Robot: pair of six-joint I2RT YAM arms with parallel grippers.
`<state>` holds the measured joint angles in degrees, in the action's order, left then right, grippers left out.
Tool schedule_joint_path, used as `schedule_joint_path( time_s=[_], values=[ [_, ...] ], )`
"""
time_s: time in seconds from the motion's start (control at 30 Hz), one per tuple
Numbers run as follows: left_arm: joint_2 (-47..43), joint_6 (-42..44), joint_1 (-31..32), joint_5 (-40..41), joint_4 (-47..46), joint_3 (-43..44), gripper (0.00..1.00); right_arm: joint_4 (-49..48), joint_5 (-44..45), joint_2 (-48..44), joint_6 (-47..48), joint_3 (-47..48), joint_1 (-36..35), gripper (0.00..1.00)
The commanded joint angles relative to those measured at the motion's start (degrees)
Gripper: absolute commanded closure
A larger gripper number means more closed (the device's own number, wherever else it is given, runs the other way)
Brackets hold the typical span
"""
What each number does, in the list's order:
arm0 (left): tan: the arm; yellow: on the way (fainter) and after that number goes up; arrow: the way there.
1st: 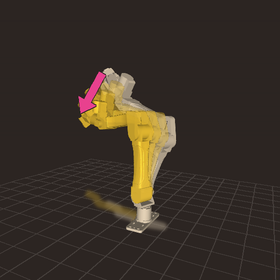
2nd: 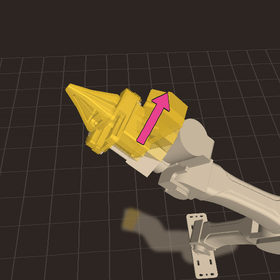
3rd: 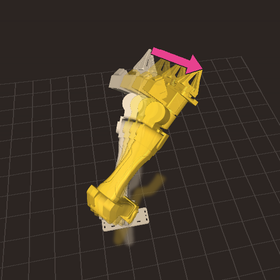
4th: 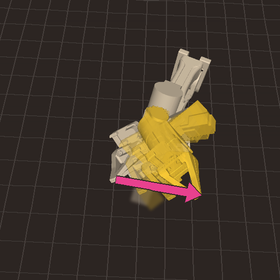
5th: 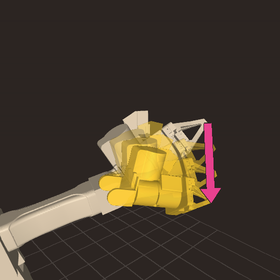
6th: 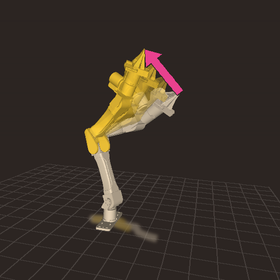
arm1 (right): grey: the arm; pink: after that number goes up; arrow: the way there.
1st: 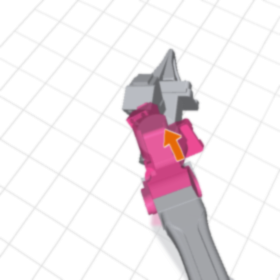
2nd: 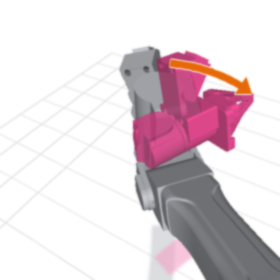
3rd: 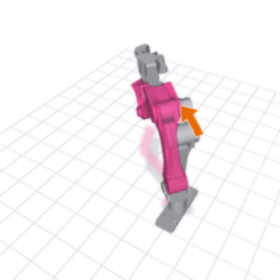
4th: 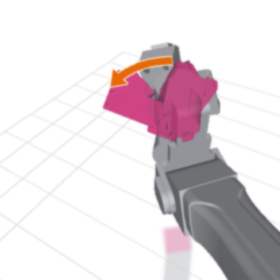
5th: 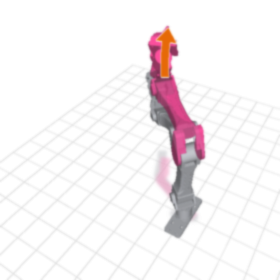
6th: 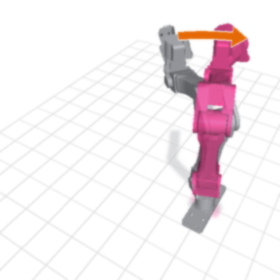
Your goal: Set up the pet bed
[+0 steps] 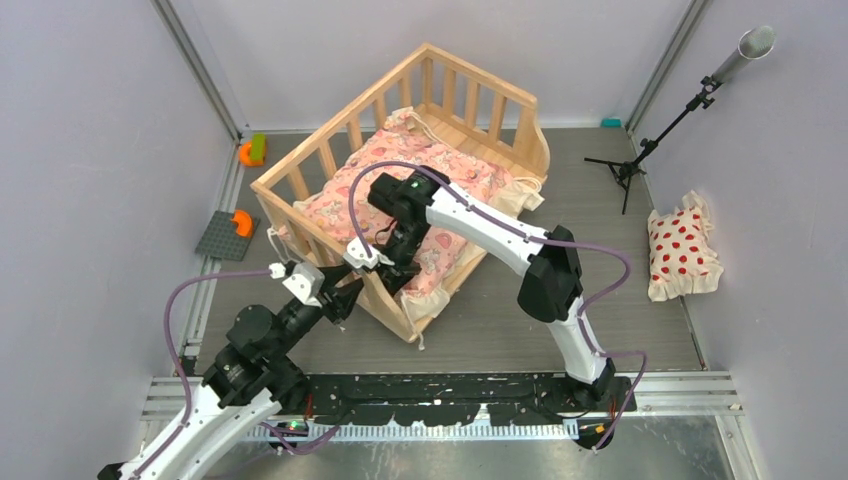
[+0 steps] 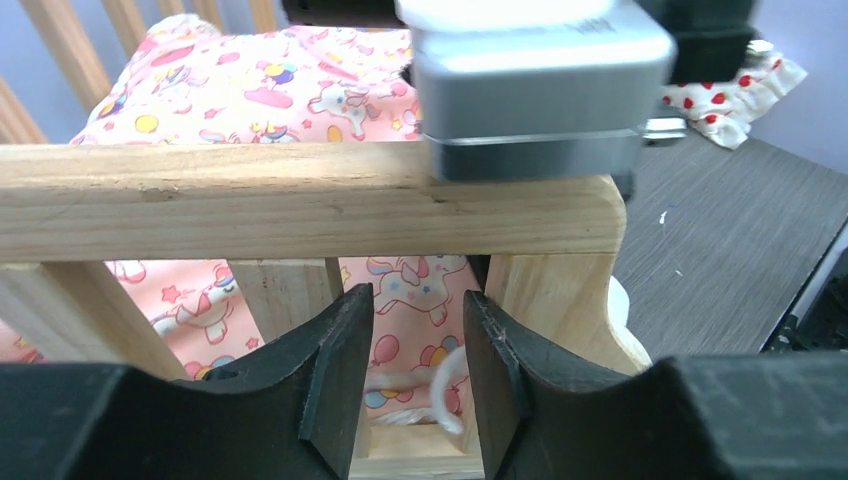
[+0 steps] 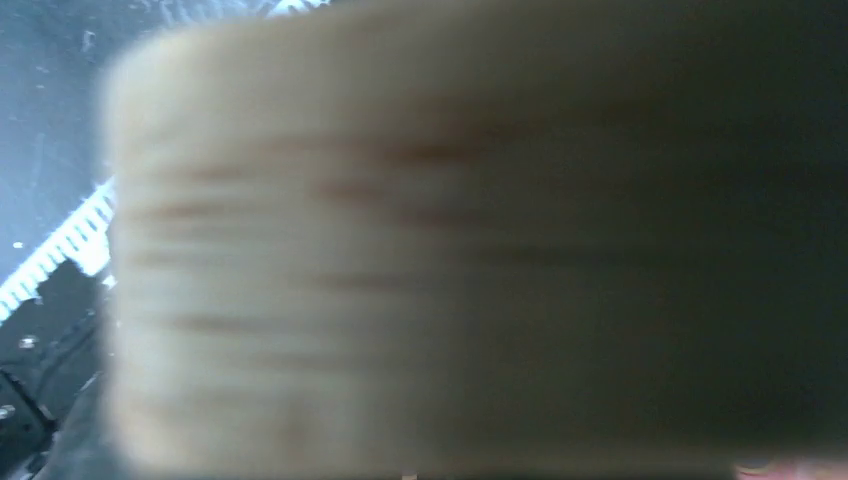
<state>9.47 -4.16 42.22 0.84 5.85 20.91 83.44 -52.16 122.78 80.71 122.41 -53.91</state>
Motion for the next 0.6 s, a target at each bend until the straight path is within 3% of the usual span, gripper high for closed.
schedule_joint_path(
  time_s=[0.0, 0.27, 0.47, 0.57],
  values=[
    [1.2, -4.1, -1.5, 9.4, 6.4, 4.3, 0.52, 15.7, -2.2, -0.2, -0.6, -0.4, -3.1, 0.99],
    [-1.3, -9.7, -1.5, 10.1, 13.0, 4.4, 0.57, 9.7, -2.4, -1.4, -4.6, -1.3, -3.1, 0.99],
    [-3.7, -10.2, -1.5, 7.8, 14.0, 3.8, 0.58, -19.7, 2.9, -7.1, -29.8, -11.2, -2.7, 0.99],
    [-1.5, -9.5, -1.5, 4.6, 13.2, 4.5, 0.60, -31.6, 5.2, -9.3, -37.6, -15.2, -1.9, 0.99]
  ],
)
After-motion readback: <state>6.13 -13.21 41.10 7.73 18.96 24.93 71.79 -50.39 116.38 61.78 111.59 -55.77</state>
